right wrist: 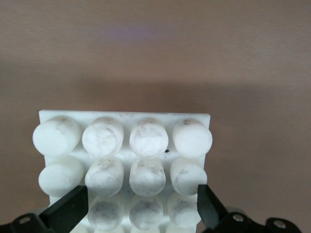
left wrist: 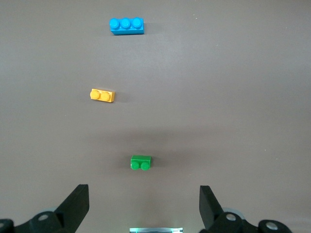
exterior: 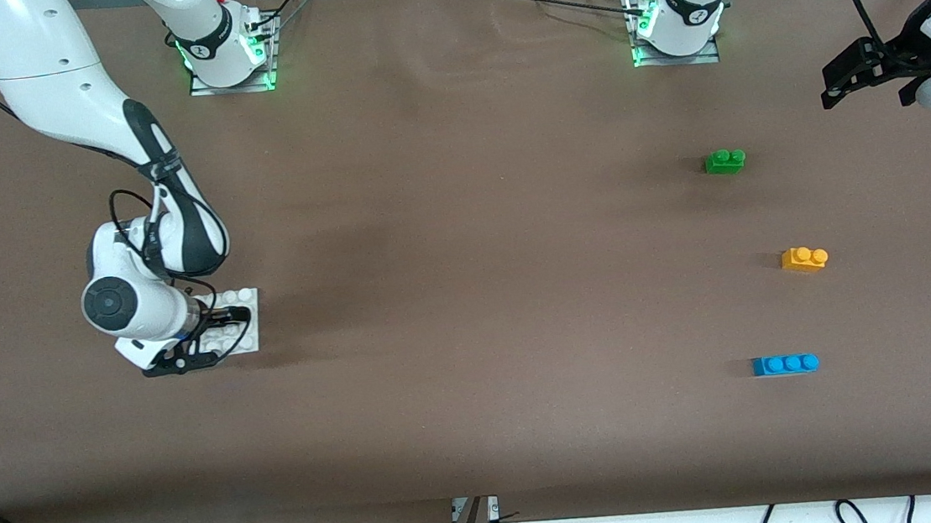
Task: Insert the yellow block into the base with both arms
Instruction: 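Slide the white base plate with the right gripper toward the table middle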
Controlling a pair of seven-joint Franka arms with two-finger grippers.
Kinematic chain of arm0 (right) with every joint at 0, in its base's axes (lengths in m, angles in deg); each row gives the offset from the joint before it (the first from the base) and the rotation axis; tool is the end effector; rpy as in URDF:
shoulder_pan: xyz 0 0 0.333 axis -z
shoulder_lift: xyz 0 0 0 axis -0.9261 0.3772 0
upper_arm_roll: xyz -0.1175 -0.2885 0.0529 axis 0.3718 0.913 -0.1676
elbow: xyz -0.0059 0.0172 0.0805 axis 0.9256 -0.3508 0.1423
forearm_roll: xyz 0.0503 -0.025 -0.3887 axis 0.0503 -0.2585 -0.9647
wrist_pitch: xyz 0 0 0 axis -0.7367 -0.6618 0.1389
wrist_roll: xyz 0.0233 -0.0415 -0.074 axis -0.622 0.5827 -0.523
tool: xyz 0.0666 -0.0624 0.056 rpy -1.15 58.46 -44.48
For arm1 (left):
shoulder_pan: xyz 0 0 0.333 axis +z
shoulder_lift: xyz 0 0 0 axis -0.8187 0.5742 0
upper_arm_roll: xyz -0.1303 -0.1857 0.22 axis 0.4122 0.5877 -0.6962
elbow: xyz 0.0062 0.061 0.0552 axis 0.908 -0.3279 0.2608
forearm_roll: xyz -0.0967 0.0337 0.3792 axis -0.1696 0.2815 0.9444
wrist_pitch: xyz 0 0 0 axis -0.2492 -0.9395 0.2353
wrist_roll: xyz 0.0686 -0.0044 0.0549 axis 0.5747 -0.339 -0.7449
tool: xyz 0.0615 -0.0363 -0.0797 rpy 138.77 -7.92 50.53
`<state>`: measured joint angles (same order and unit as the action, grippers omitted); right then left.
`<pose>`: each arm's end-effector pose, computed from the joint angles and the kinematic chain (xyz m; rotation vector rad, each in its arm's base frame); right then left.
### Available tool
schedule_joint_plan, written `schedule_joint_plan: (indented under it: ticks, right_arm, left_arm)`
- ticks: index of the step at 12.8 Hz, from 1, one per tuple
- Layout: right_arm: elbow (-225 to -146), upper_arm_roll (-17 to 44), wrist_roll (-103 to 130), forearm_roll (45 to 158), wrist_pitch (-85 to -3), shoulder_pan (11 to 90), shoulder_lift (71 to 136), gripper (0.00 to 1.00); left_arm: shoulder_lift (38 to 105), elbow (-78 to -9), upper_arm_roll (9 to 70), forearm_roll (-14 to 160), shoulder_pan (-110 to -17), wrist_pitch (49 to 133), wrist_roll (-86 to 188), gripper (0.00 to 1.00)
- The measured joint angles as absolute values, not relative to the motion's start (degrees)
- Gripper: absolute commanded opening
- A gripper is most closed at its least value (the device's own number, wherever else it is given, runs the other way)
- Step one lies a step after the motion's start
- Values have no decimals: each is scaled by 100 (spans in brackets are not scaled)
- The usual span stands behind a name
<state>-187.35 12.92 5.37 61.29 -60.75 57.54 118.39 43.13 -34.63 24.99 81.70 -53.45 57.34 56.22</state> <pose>0.6474 0.0669 0.1825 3.0347 0.1457 -0.1632 0.5274 -0.0211 0.6375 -3.1356 0.0263 0.1105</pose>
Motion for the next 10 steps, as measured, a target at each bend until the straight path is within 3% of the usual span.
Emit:
schedule_joint_plan:
  ticks: [10]
  right_arm:
    - [-18665, 1242, -885, 6473, -6272, 4325, 11897, 99]
  left_arm:
    - [4313, -3463, 2495, 8170, -5344, 5732, 5622, 100]
